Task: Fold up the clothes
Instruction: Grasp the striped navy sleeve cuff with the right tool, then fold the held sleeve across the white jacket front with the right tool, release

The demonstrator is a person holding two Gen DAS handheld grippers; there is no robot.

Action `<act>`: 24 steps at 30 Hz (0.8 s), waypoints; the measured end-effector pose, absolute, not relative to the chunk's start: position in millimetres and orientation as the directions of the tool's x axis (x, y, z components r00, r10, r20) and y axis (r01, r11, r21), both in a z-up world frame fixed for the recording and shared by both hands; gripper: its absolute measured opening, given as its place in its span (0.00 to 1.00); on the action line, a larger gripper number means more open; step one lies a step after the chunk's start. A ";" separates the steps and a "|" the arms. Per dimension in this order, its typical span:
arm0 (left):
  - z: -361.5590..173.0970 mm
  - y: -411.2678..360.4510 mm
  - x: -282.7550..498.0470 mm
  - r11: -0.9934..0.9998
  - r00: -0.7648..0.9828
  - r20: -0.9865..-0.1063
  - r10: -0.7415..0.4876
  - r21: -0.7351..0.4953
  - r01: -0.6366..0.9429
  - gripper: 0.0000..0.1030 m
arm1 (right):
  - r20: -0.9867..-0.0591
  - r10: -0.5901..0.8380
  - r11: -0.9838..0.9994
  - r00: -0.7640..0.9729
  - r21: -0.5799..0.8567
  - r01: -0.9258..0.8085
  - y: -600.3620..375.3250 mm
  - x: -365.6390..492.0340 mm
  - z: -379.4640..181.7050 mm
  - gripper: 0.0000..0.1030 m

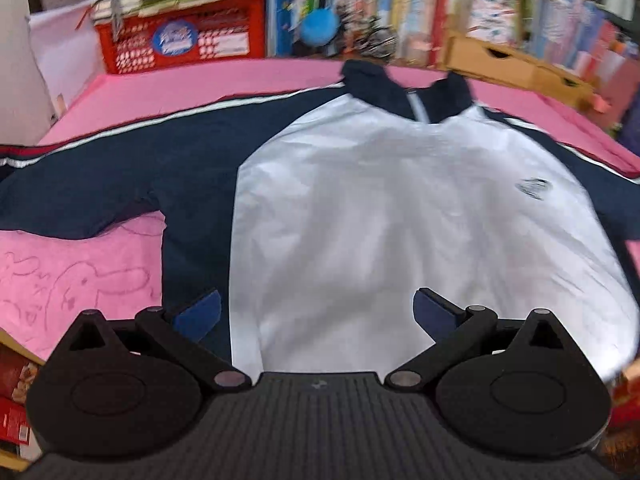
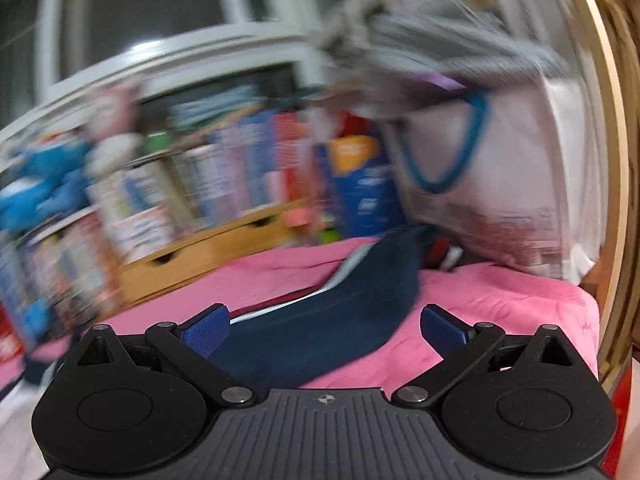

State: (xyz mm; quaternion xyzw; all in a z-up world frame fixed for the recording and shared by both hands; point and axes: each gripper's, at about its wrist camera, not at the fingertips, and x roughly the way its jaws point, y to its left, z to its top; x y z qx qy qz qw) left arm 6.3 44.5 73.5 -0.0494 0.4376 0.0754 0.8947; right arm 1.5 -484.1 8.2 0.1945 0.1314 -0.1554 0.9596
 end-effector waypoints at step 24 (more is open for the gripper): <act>65.4 137.4 3.6 0.945 0.630 -0.760 0.159 -0.069 -0.321 1.00 | -0.190 0.439 0.778 0.878 -0.408 -0.478 -150.4 90.0 27.5 0.10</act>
